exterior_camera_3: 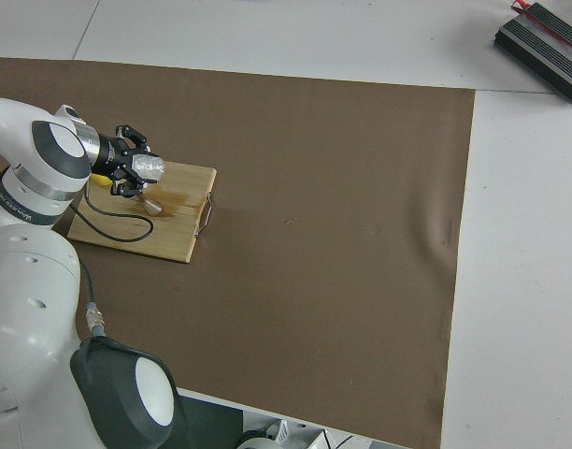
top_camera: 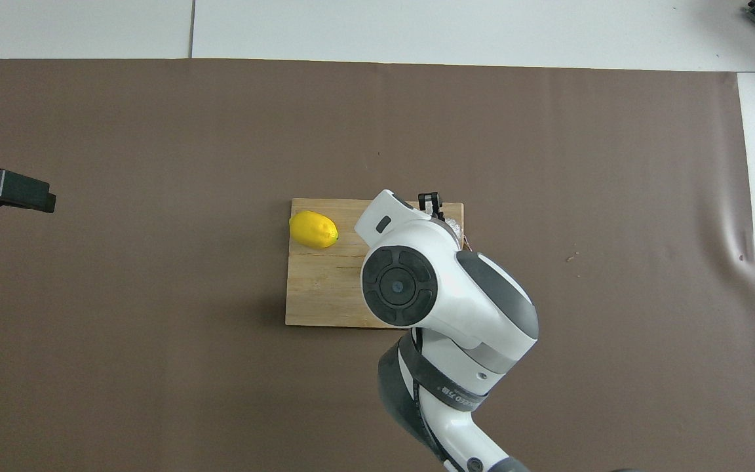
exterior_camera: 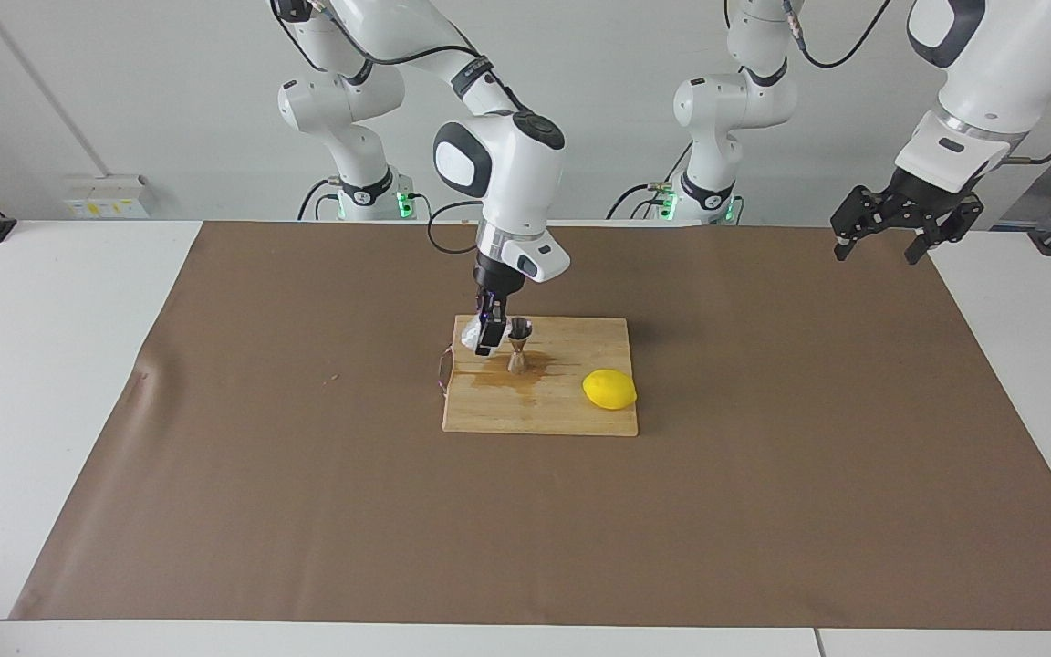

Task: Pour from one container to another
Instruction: 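Tilt the glass cup with the right gripper over the metal cup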

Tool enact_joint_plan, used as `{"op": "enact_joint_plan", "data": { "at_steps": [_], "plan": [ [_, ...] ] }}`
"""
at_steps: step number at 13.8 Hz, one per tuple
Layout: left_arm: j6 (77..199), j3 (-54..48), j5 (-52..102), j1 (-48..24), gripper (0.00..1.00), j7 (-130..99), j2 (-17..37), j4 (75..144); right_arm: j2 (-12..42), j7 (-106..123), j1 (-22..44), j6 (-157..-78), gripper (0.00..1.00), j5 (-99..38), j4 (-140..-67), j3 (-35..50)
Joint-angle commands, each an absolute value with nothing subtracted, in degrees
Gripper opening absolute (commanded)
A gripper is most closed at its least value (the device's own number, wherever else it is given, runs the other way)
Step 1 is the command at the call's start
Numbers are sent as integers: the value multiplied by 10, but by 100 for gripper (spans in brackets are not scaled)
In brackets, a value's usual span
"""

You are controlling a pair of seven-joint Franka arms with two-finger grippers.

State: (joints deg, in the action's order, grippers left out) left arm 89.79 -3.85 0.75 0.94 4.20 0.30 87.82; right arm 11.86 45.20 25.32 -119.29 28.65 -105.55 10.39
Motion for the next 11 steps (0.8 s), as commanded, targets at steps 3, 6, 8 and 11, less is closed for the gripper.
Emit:
{"op": "enact_joint_plan", "data": {
  "at_steps": [3, 6, 8, 11],
  "plan": [
    [910, -32, 11, 1, 100, 41, 1, 884, 109, 439, 267, -1189, 6, 341, -1077, 105],
    [910, -32, 11, 1, 100, 41, 1, 884, 101, 439, 279, -1190, 6, 361, -1092, 105],
    [910, -32, 11, 1, 100, 41, 1, 884, 97, 440, 281, -1188, 6, 373, -1097, 105],
    [910, -32, 11, 0, 100, 40, 1, 884, 92, 440, 284, -1188, 6, 390, -1106, 105]
  ]
}}
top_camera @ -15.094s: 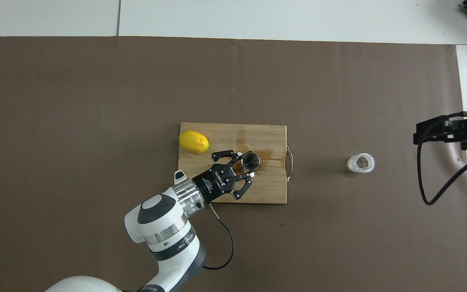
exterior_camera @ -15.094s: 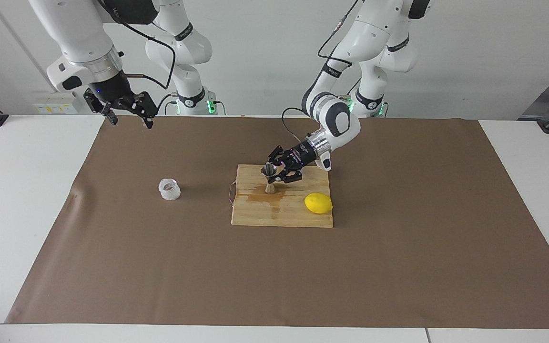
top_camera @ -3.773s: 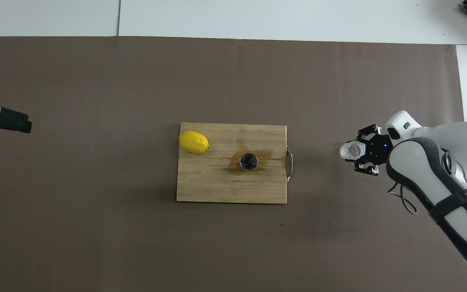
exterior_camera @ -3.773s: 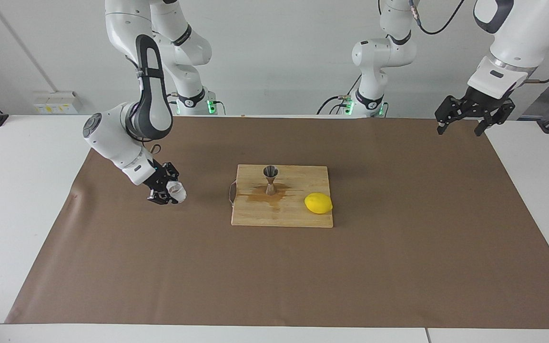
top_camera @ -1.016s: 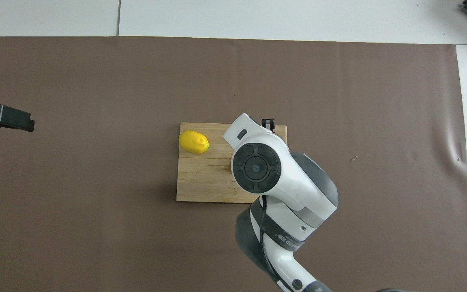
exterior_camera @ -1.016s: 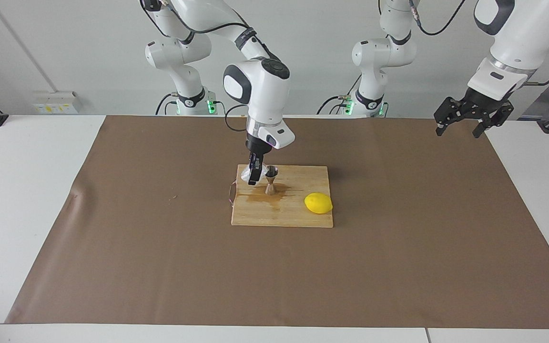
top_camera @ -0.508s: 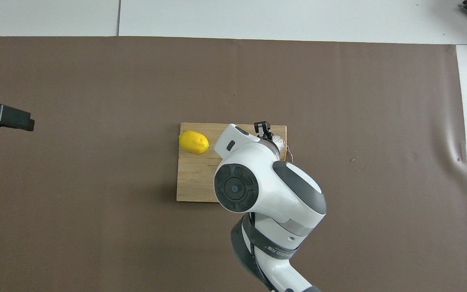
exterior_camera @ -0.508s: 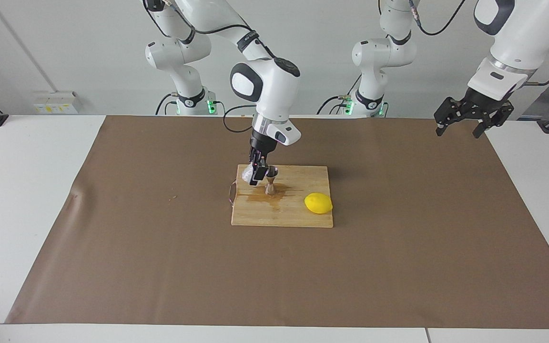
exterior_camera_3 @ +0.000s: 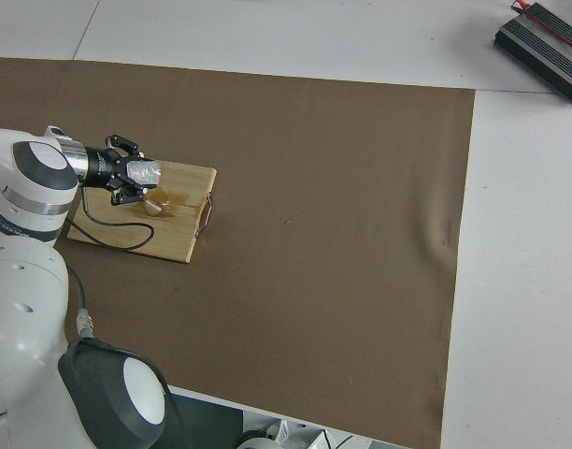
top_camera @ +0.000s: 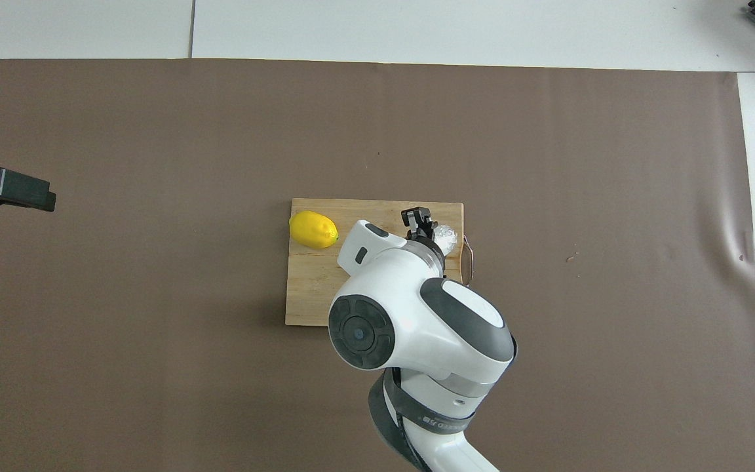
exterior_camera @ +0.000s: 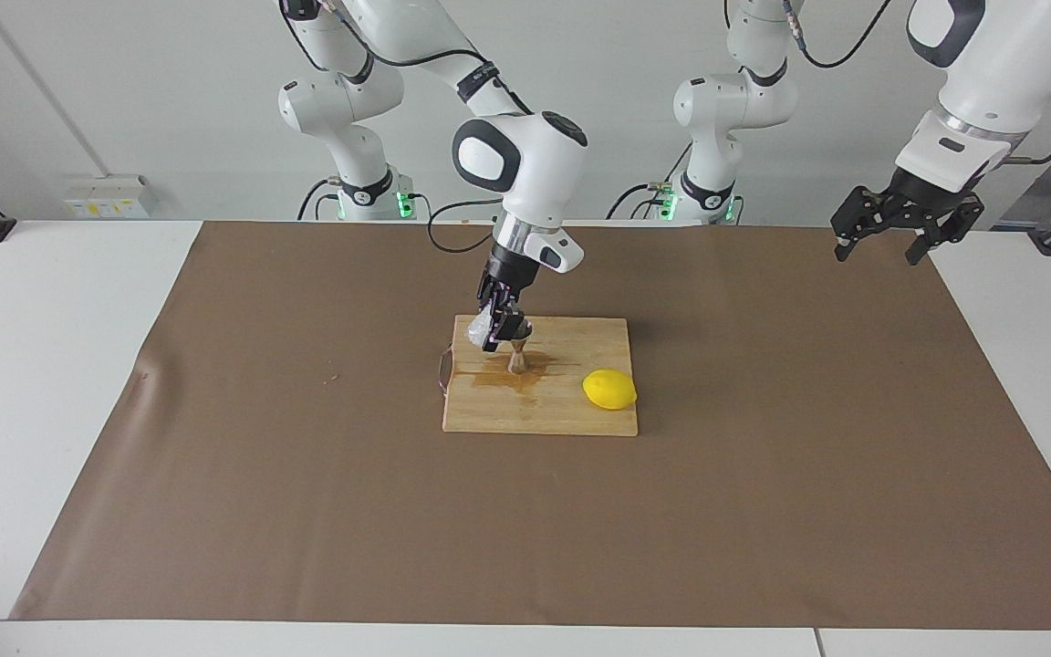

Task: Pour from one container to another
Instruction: 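Tilt the glass cup with the right gripper over the metal cup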

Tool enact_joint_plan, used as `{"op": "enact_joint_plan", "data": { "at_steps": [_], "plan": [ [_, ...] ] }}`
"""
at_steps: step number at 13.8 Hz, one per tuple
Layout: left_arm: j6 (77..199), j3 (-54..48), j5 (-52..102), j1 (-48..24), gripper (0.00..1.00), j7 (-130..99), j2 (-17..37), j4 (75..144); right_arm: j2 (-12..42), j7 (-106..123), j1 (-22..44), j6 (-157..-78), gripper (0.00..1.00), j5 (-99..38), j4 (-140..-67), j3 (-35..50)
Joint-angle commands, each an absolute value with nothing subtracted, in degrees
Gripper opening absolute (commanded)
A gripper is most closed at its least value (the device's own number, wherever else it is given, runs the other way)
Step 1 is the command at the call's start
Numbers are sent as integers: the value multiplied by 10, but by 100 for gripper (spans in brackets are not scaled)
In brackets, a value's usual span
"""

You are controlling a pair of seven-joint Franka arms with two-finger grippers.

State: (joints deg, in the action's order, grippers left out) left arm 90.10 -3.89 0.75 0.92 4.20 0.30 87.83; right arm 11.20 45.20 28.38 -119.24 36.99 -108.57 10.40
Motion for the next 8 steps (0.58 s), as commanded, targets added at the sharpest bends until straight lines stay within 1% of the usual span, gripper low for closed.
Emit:
{"op": "enact_joint_plan", "data": {
  "at_steps": [1, 8],
  "plan": [
    [910, -32, 12, 0, 100, 40, 1, 884, 92, 440, 284, -1187, 6, 394, -1106, 105],
    [911, -33, 13, 0, 100, 40, 1, 884, 87, 439, 301, -1160, 6, 419, -1105, 105]
  ]
}}
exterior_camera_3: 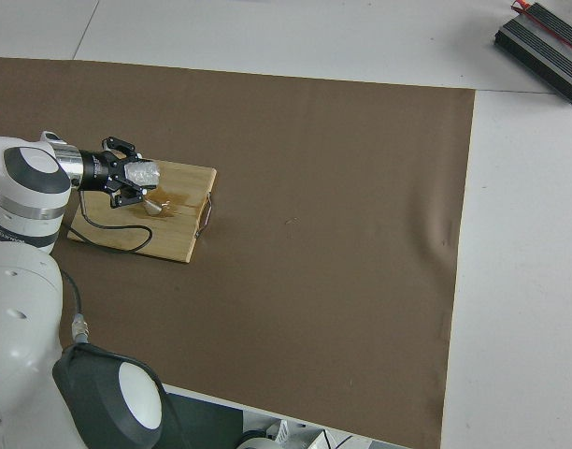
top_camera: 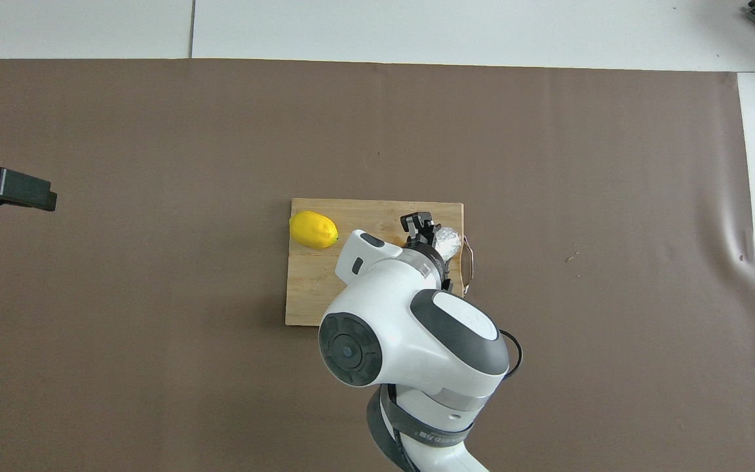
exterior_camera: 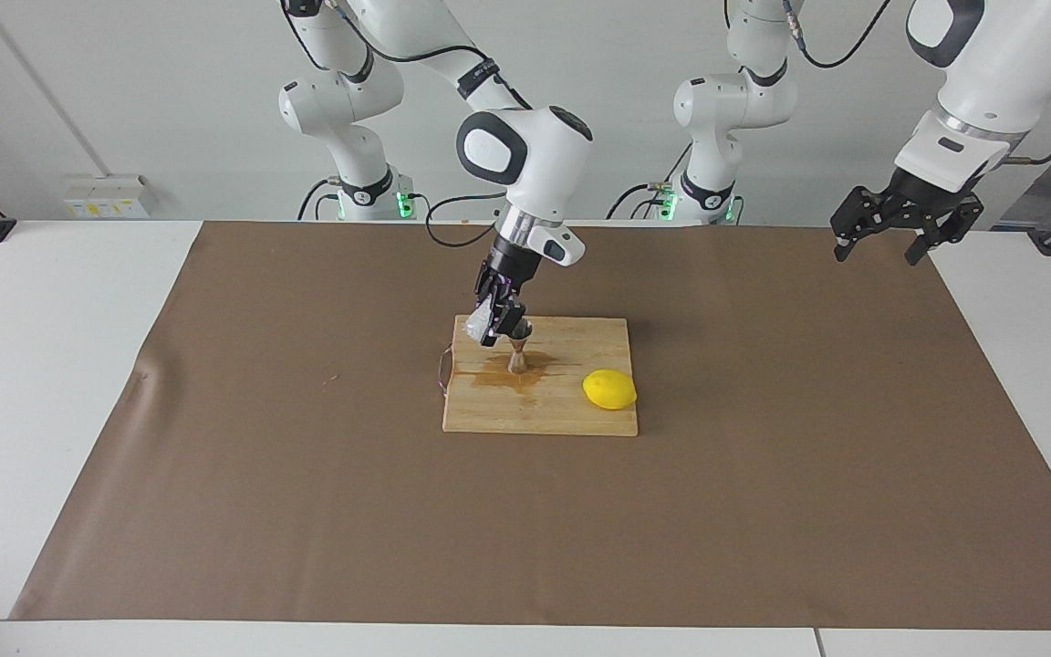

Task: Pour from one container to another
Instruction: 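Tilt the glass cup with the right gripper over the metal cup, then hold the glass cup tipped over the metal cup with the right gripper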

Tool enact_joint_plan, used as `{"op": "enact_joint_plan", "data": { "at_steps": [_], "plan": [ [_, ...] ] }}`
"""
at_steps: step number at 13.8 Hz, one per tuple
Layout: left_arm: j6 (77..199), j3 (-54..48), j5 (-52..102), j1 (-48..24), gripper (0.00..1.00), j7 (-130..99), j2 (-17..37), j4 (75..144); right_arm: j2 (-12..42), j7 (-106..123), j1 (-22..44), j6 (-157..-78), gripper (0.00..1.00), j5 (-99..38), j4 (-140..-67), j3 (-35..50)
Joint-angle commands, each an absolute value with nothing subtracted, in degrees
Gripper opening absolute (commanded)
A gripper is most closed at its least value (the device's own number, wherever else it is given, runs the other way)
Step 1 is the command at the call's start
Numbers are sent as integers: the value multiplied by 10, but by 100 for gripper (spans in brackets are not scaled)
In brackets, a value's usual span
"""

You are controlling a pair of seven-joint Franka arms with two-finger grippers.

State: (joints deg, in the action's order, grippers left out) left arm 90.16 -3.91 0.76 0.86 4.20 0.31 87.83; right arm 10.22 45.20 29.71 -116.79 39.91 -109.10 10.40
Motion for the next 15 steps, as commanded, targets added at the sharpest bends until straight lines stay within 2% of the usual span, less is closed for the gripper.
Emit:
{"op": "enact_joint_plan", "data": {
  "at_steps": [1, 15],
  "plan": [
    [911, -32, 13, 0, 100, 40, 1, 883, 86, 433, 302, -1160, 6, 424, -1106, 105],
    [911, -33, 13, 1, 100, 40, 4, 883, 81, 357, 330, -1165, 6, 518, -1133, 105]
  ]
}}
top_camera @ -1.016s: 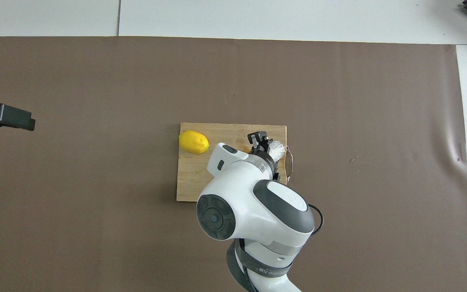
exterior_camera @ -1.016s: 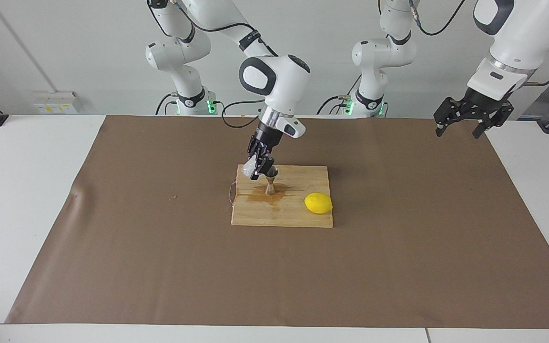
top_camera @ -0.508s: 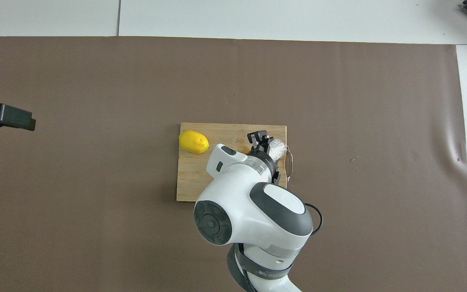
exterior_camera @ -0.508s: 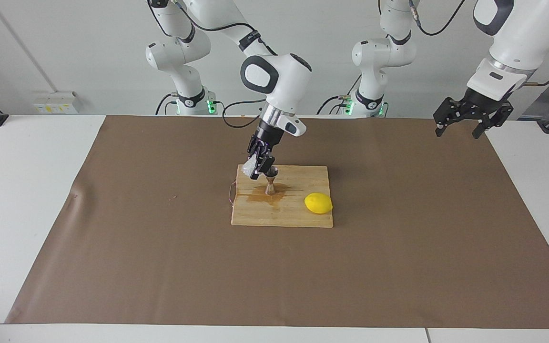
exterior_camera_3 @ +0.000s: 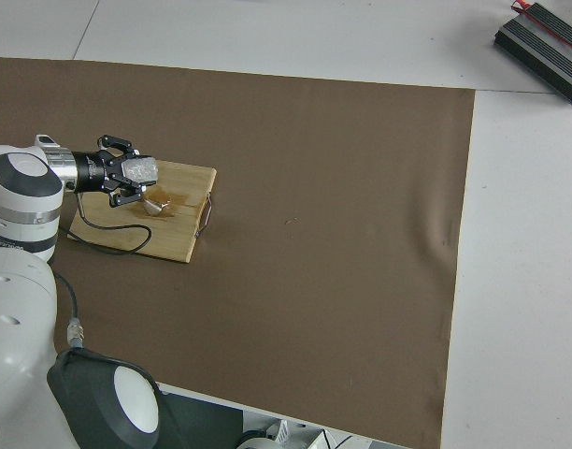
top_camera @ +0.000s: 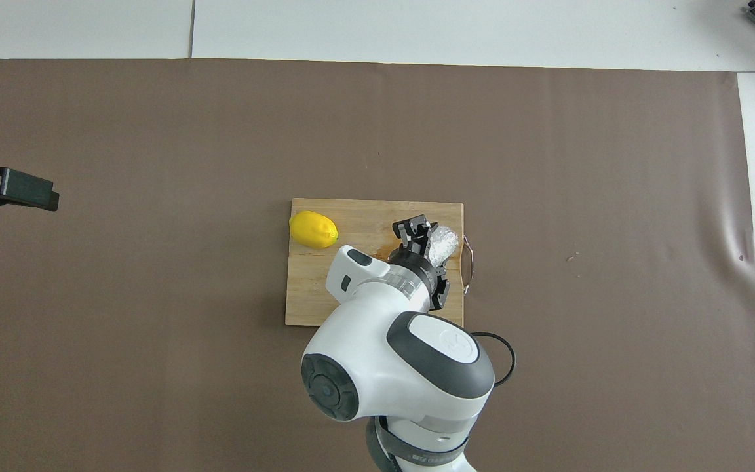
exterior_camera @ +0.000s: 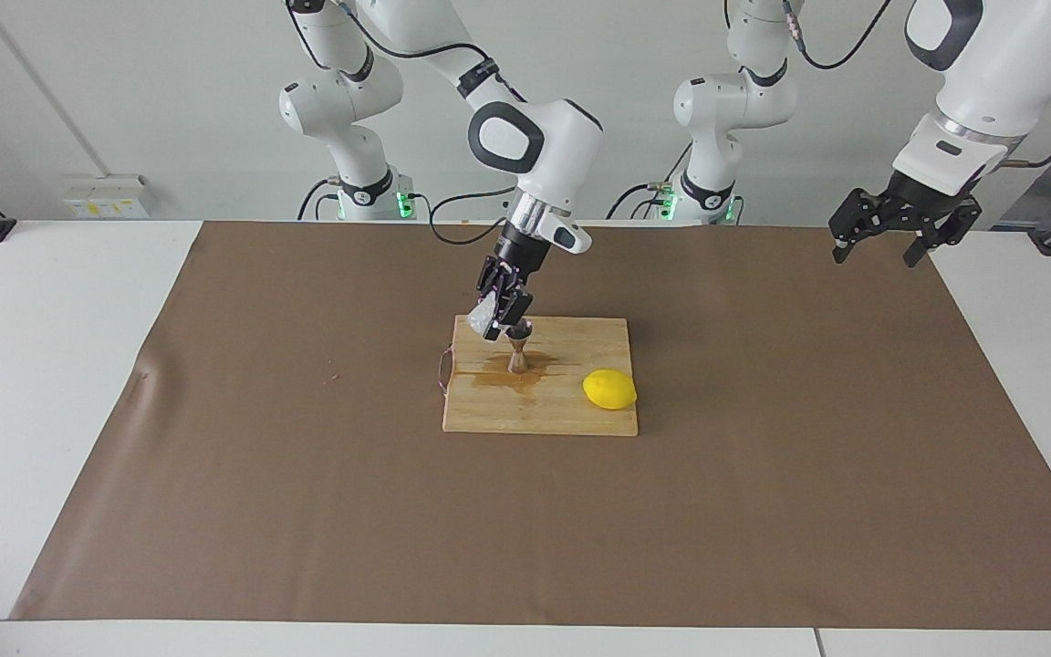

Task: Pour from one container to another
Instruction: 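Hold the glass cup tipped over the metal cup with the right gripper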

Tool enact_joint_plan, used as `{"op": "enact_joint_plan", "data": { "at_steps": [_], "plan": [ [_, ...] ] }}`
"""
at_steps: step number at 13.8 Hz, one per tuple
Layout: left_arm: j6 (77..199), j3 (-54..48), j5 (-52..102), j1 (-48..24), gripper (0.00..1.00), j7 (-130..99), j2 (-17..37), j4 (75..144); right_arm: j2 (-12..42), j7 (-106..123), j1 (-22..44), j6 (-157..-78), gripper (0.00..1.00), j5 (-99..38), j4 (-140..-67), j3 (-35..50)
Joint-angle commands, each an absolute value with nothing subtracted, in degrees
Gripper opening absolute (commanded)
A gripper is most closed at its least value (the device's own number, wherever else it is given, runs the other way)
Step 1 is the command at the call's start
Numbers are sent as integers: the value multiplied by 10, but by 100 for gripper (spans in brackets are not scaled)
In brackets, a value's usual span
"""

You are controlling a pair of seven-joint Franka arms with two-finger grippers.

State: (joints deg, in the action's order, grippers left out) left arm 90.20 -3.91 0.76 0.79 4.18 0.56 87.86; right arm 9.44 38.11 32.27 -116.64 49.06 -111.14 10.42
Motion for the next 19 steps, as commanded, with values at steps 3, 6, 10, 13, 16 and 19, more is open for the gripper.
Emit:
{"op": "enact_joint_plan", "data": {
  "at_steps": [3, 6, 10, 13, 16, 19],
  "plan": [
    [911, -33, 13, 1, 100, 40, 4, 883, 80, 343, 335, -1169, 6, 543, -1143, 105],
    [911, -33, 13, 1, 100, 40, 4, 884, 81, 318, 346, -1165, 6, 576, -1154, 105],
    [911, -33, 13, 0, 100, 40, 4, 883, 77, 311, 348, -1163, 6, 597, -1168, 105],
    [911, -33, 13, 0, 100, 40, 4, 883, 78, 311, 347, -1165, 6, 599, -1168, 105],
    [911, -33, 13, 0, 100, 40, 4, 884, 80, 312, 340, -1169, 6, 591, -1163, 106],
    [911, -33, 13, 0, 100, 40, 4, 883, 78, 313, 334, -1170, 6, 565, -1157, 106]
  ]
}}
